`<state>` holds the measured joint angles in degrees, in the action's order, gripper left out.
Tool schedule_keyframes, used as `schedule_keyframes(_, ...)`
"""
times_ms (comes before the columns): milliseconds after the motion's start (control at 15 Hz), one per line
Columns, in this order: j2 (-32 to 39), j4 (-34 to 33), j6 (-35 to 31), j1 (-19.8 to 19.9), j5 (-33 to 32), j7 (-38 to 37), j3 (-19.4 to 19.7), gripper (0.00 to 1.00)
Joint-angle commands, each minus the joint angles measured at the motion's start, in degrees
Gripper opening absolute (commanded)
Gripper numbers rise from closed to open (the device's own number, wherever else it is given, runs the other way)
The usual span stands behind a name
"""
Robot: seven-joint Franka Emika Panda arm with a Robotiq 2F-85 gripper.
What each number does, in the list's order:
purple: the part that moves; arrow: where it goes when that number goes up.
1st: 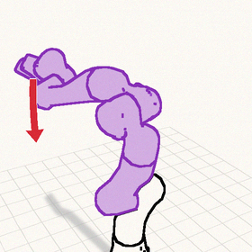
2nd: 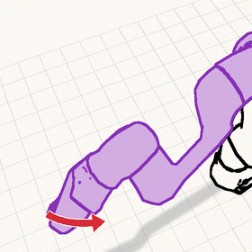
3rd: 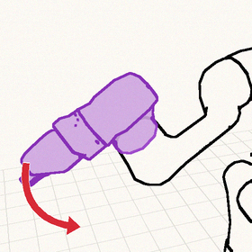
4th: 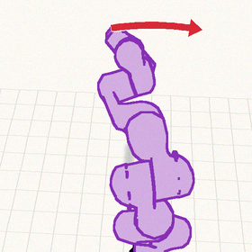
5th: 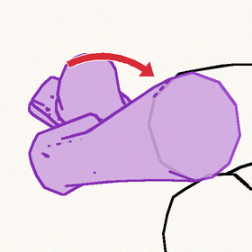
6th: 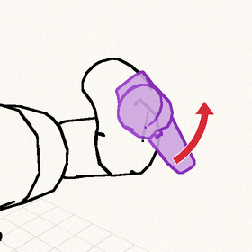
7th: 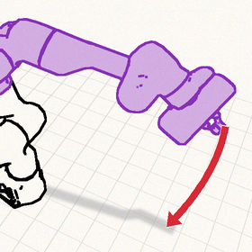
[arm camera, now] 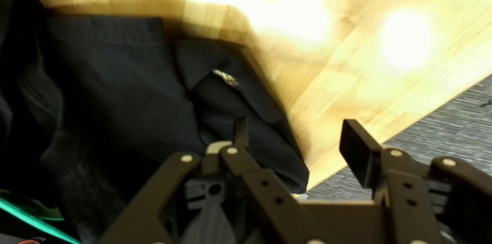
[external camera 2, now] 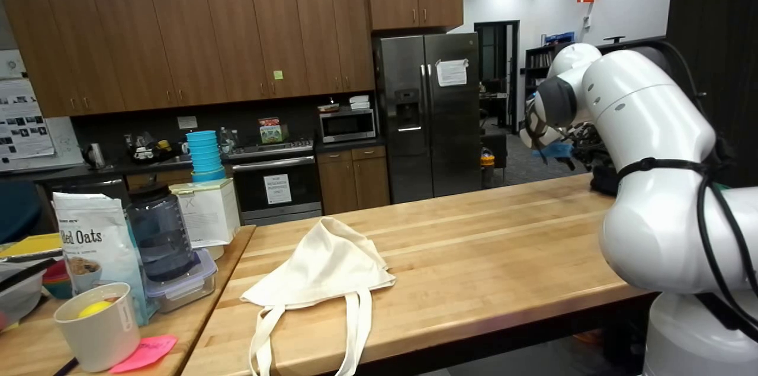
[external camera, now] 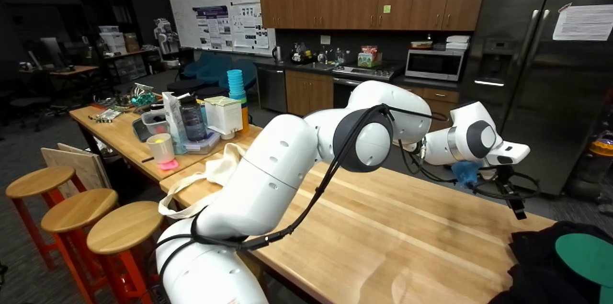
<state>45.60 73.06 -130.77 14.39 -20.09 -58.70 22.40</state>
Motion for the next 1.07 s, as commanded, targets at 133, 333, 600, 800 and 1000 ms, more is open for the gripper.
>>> schedule_keyframes(133,1.22,0.73,7.98,-3.24,-2.36,-5.0,2.29,1.0)
schedule_keyframes(333,2.9,0.07,12.41,-3.7,-2.99,-7.17,2.77,1.0)
schedule_keyframes(600,5.34,-1.72,14.2,-3.49,-2.91,-12.97,4.44,1.0)
schedule_keyframes(800,5.28,-1.46,12.78,-3.71,-3.72,-18.47,6.28,1.0)
schedule_keyframes(1000,5.82,-2.1,12.78,-3.31,-4.54,-21.73,7.65,1.0)
